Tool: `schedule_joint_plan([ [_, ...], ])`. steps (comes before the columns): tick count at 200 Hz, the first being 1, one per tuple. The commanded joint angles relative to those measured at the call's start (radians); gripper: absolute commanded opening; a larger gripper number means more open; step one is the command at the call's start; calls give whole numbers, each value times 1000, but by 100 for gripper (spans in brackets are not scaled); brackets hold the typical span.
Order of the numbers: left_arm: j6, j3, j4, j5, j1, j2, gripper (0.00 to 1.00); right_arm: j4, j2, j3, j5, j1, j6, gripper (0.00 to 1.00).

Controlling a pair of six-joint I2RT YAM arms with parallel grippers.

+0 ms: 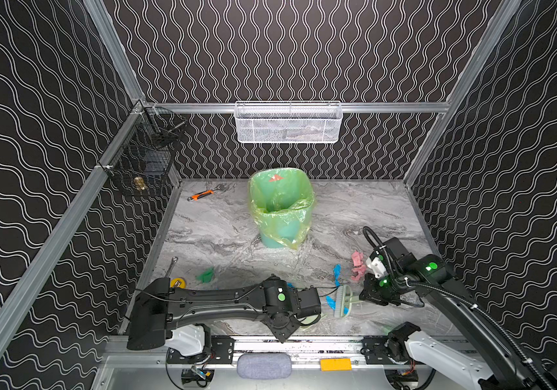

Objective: Sweep away the paper scraps from the table
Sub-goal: 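Lower the dustpan near the nearest scraps while the right gripper brings the brush beside it, then sweep the blue scraps into the dustpan with the right gripper's brush while left holds it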

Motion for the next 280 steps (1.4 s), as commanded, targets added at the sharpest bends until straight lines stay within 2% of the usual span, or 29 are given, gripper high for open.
schedule_joint_plan([
  [1,54,19,24,30,-2,32,8,-103,-5,80,71,0,3,0],
  [43,145,62,44,29,-1,120,8,-188,29,145,234,0,0,0],
  [63,180,84,45,25,3,154,7,-189,58,162,267,1,-10,0],
  [164,323,115,52,69,101,245,5,-128,114,77,228,3,-64,0],
  [208,369,137,52,82,112,286,4,-133,116,53,211,20,-63,0],
  [280,406,133,67,95,125,307,3,-89,121,-5,168,116,4,0],
])
